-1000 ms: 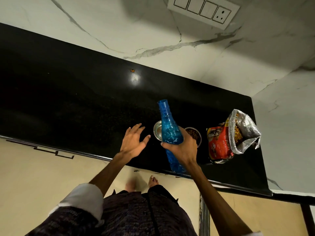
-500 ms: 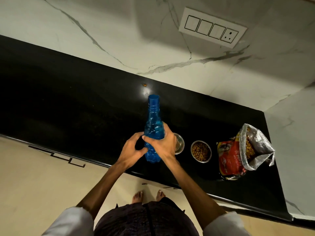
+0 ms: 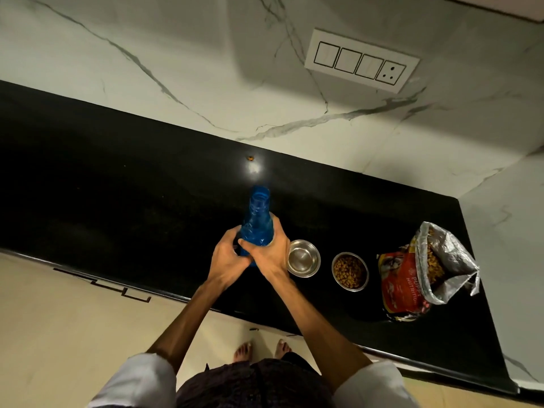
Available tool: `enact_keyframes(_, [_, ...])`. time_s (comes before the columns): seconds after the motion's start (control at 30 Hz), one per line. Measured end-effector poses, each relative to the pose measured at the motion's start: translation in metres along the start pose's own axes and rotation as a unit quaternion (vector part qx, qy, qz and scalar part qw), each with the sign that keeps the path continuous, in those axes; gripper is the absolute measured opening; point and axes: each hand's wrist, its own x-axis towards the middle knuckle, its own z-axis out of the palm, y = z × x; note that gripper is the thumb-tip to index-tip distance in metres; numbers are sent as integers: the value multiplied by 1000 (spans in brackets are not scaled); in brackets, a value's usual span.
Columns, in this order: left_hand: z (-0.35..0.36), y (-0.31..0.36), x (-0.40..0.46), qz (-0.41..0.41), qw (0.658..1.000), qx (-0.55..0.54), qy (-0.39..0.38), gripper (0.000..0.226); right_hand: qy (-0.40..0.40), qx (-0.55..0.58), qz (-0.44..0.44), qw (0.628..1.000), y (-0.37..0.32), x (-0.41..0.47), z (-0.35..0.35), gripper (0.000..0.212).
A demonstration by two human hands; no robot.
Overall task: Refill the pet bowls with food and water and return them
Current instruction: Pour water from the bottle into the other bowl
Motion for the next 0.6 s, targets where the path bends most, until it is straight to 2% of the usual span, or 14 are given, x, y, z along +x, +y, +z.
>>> enact_keyframes(0.13, [4, 1, 0, 1, 1000, 13, -1, 74, -5, 15, -3, 1000, 2, 0, -3, 87])
enact_keyframes(0.37, [11, 1, -6, -33, 999, 15, 31, 75, -44, 5, -7, 999, 2, -2, -16, 92])
enact_keyframes(0.53, [27, 16, -24, -102, 986, -49, 119, 58, -32, -13, -15, 999, 8, -6, -35, 88])
enact_keyframes(0.6, [34, 25, -29, -143, 973, -118, 136, 50, -31, -14, -12, 999, 6, -7, -46, 84])
